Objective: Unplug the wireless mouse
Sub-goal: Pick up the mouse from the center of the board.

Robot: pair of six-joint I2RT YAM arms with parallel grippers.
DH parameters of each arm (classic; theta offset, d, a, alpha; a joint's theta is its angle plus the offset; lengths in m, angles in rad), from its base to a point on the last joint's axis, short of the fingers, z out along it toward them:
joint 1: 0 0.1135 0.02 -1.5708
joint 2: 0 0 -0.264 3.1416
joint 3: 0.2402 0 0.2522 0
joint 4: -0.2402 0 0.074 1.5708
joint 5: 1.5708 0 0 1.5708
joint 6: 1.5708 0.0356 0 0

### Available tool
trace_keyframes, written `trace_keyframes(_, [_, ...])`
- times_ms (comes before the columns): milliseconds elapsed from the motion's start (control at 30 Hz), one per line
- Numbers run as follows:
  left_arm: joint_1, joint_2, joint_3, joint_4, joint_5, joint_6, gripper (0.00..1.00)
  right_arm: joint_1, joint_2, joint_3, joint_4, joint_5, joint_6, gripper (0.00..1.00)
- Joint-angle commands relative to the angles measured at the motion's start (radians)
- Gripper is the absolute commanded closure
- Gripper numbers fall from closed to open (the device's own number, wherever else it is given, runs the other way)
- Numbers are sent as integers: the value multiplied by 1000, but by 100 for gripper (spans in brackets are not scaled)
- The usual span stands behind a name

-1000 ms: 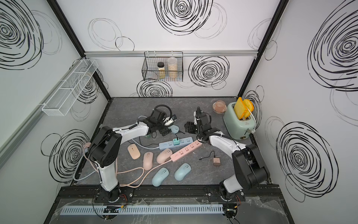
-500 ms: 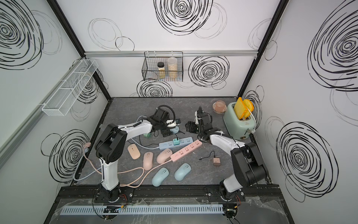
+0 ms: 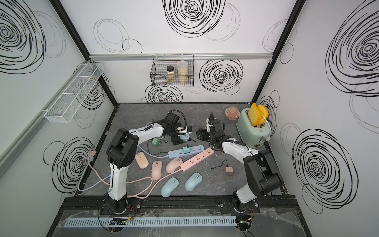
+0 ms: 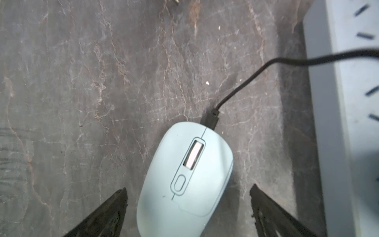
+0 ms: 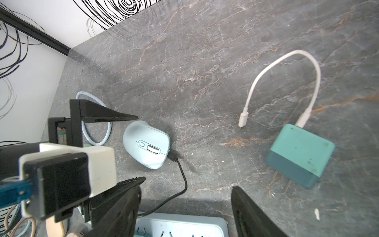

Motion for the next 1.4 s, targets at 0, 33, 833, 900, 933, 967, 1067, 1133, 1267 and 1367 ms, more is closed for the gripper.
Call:
trace_keyframes(0, [5, 27, -38, -11, -15, 40, 2, -3, -16, -6, 10, -3, 5, 27])
trace_keyframes(33, [4, 35, -43, 0, -29, 38, 2, -3, -21, -8, 9, -3, 6, 27])
trace_keyframes(833, [-24, 12, -106, 39, -89, -111, 44, 4, -61, -2, -5, 10, 28, 27])
trace_keyframes(900, [-24, 12, -101, 35, -101, -136, 52, 5, -70, -3, -7, 10, 27, 27])
trace_keyframes(933, [-24, 12, -98, 33, -108, -145, 53, 3, -75, -5, -9, 11, 27, 27])
trace_keyframes(967, [-24, 12, -95, 29, -111, -155, 55, 5, -78, -5, -10, 11, 27, 27])
trace_keyframes(1067, [-23, 6, -88, 20, -118, -184, 64, 11, -84, -7, -13, 13, 27, 27])
trace_keyframes(1133, [-16, 0, -83, 28, -129, -219, 76, 18, -85, -5, -15, 12, 24, 27])
trace_keyframes(1267, [13, -23, -44, 30, -125, -318, 100, 29, -91, 2, -9, 13, 23, 28])
trace_keyframes(1367, [33, -68, -53, 53, -85, -379, 100, 35, -97, -2, 21, -6, 29, 30])
